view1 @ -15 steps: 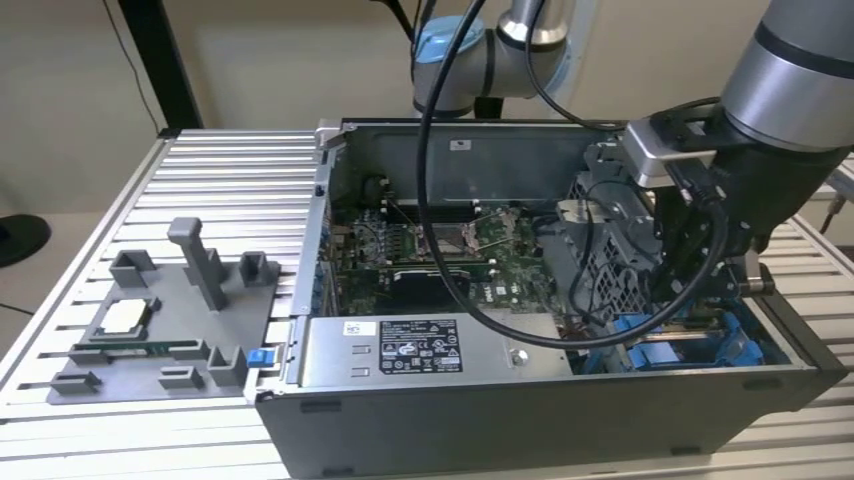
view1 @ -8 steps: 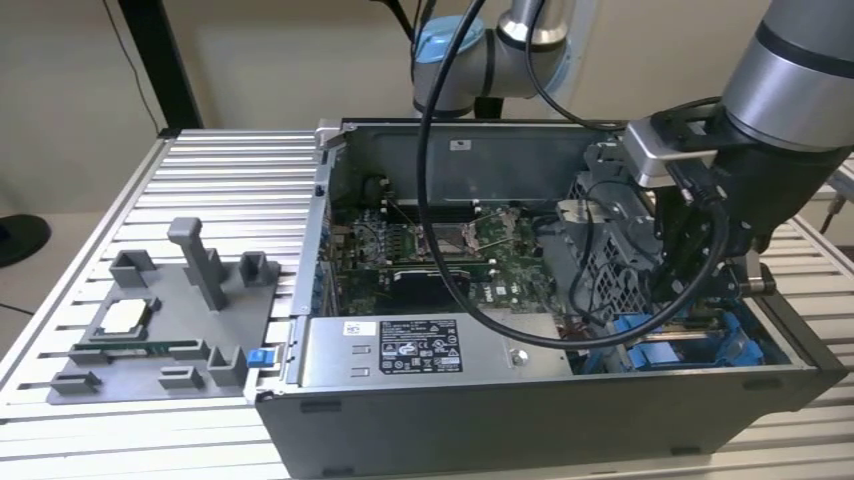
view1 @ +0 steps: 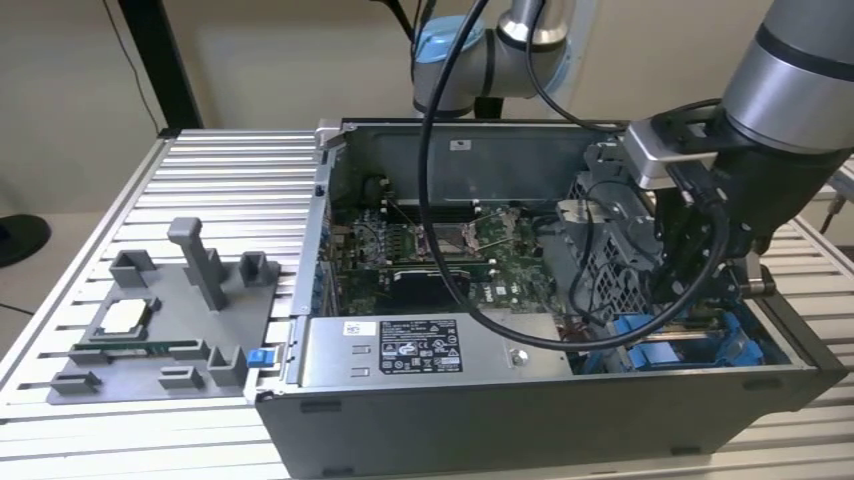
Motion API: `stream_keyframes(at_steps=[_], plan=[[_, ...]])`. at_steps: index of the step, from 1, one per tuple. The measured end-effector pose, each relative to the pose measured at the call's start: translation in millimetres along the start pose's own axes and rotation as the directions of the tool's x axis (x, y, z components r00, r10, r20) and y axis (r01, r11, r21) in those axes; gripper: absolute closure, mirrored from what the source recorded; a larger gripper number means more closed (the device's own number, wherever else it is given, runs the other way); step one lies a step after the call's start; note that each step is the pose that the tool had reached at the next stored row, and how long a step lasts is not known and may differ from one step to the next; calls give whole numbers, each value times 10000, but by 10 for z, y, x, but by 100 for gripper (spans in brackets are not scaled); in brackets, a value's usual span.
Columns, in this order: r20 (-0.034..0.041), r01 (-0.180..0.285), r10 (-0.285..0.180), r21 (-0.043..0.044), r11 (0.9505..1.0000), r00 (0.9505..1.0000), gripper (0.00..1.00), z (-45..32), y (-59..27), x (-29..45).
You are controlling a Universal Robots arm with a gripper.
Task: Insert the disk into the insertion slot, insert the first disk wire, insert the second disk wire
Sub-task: 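Insert the second disk wire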
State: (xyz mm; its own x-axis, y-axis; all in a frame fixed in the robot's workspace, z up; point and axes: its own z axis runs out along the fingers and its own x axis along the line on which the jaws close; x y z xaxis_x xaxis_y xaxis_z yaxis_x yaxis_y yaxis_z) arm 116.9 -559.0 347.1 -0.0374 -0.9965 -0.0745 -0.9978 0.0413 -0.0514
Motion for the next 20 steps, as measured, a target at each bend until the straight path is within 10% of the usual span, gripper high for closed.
stream_keyframes(at_steps=[20], plan=[[-34, -8, 8, -6, 10000, 10000, 100, -92, -73, 216]])
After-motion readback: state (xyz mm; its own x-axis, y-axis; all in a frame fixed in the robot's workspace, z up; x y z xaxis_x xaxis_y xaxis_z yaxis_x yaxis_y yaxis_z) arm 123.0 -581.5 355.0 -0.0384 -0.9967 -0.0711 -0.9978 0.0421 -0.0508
